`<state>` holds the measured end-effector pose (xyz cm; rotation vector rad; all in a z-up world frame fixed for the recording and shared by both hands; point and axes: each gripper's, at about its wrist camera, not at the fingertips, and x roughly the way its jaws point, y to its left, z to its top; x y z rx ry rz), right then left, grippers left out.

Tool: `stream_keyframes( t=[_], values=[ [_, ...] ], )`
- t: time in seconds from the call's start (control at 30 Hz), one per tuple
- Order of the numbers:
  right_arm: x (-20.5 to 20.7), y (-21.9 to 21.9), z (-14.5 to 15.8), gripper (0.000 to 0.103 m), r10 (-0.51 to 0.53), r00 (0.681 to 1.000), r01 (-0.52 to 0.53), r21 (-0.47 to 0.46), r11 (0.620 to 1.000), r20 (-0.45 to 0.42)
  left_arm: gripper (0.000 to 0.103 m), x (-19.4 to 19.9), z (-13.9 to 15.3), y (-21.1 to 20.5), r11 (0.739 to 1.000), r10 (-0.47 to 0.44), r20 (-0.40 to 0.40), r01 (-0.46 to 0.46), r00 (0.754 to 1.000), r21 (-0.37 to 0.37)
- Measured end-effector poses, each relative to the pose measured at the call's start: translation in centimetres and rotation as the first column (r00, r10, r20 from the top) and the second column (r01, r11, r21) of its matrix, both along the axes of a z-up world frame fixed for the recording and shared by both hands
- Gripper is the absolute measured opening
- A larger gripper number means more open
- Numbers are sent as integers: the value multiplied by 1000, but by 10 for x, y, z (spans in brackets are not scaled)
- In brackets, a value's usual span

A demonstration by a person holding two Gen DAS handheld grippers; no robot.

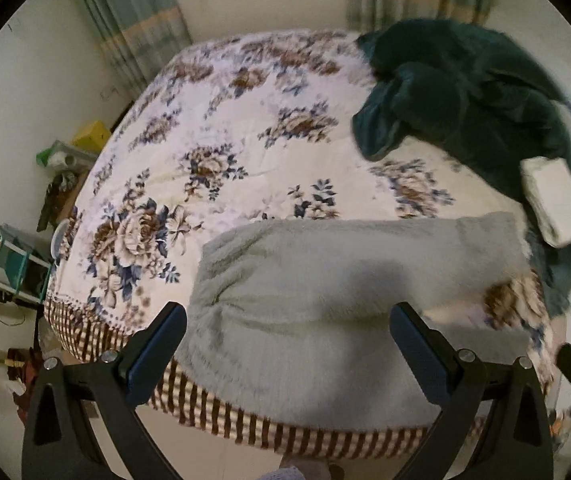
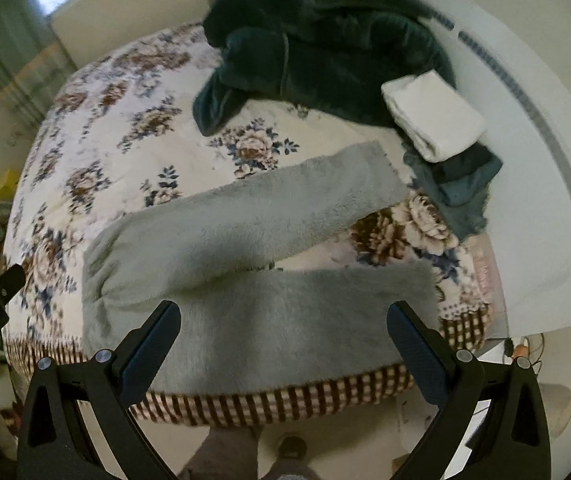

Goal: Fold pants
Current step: 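Lower both tools to the pant leg cuffs and close both grippers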

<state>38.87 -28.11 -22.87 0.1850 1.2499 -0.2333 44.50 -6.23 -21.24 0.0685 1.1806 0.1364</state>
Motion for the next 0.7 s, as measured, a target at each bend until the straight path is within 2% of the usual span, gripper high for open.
stream_keyframes(
  t=[0.13,0.23,0.33,0.37,0.4,0.5,0.63,0.7],
  values=[
    [82,-22,-60,103,-74,996,76,36,996,-48,103,68,-64,18,995,99,-107,-101,989,-15],
    [142,-50,-120,103,-168,983,172,43,984,-80,103,112,-124,33,980,183,-209,-195,961,-37],
    [195,-76,-176,103,-237,967,239,12,971,-98,103,152,-186,48,945,281,-314,-318,907,-71],
    [221,-86,-206,103,-256,960,256,-17,967,-117,103,164,-206,53,930,316,-337,-360,887,-72],
    [229,-92,-221,103,-260,958,259,-24,966,-123,103,175,-222,56,919,344,-354,-389,870,-64],
    [285,-114,-292,103,-285,945,283,-37,958,-159,103,208,-268,64,881,416,-402,-471,816,-46],
    [318,-137,-352,103,-345,916,347,-27,938,-207,103,243,-323,80,806,503,-477,-590,720,-41],
    [334,-151,-377,103,-388,895,390,-34,920,-222,103,250,-346,88,761,547,-516,-649,659,-23]
  ],
)
